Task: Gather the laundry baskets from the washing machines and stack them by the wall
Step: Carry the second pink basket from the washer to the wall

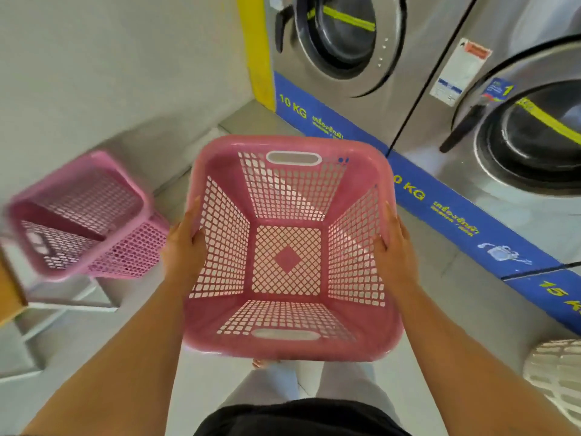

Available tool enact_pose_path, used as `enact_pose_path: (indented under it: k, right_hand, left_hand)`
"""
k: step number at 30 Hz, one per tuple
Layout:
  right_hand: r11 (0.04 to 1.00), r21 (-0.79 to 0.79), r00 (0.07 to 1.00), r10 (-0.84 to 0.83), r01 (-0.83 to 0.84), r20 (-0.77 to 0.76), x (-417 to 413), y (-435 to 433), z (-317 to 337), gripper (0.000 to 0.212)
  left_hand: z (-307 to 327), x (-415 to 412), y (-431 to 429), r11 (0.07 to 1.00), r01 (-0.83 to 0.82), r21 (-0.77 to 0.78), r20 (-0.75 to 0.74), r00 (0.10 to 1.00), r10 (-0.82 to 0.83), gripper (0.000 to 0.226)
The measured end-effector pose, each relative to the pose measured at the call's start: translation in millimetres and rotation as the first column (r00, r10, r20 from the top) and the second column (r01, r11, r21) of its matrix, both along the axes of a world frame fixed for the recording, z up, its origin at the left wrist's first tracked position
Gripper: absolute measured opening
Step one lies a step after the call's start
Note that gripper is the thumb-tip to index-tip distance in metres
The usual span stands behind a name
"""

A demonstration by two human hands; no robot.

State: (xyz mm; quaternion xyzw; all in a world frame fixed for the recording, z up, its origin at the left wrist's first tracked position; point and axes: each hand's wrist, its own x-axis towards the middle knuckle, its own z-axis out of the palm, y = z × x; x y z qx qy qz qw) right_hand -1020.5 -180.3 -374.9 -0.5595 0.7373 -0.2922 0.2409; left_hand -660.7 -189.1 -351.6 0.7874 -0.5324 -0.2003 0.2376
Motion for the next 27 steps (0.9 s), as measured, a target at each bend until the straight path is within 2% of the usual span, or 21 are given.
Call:
enact_pose_path:
  k: [6, 8, 12, 15, 20, 24, 27]
  right_hand:
    - [0.976, -0.064, 0.978, 0.209, -0.209, -0.005, 112.8, -37.4, 19.4, 0.074]
    - [0.956, -0.092, 0.96, 0.281, -0.279, 0.001, 152.3, -48.6, 28.7, 0.075]
    - [0.907, -0.188, 0.925, 0.376, -0.378, -0.047, 227.0, -67.2, 50.1, 0.072]
    - [0.866, -0.267, 0.904, 0.423, -0.424, -0.063, 280.4, -81.3, 67.7, 0.071]
    - [0.802, -0.38, 0.871, 0.49, -0.461, -0.022, 357.4, -106.1, 89.9, 0.069]
    - [0.753, -0.465, 0.857, 0.514, -0.467, -0.028, 418.6, -131.5, 94.8, 0.067]
    - [0.724, -0.484, 0.834, 0.552, -0.49, -0.019, 464.7, -159.2, 87.2, 0.067]
  left_hand:
    - [15.8, 107.6, 46.9, 0.96, -0.246, -0.132, -0.015, 0.969, 0.247, 0.061]
    - [25.4, 140.1, 60.0, 0.933, -0.335, -0.132, -0.031, 0.942, 0.334, 0.064]
    - [47.8, 197.8, 86.9, 0.847, -0.485, -0.217, -0.004, 0.868, 0.496, 0.06]
    - [64.2, 235.8, 100.6, 0.761, -0.573, -0.304, -0.043, 0.807, 0.59, 0.058]
    - [82.3, 288.0, 107.7, 0.611, -0.666, -0.427, -0.062, 0.696, 0.716, 0.057]
    - [87.4, 327.4, 100.3, 0.514, -0.678, -0.525, -0.124, 0.659, 0.742, 0.056]
    - [85.0, 361.0, 83.2, 0.477, -0.689, -0.546, -0.12, 0.628, 0.769, 0.057]
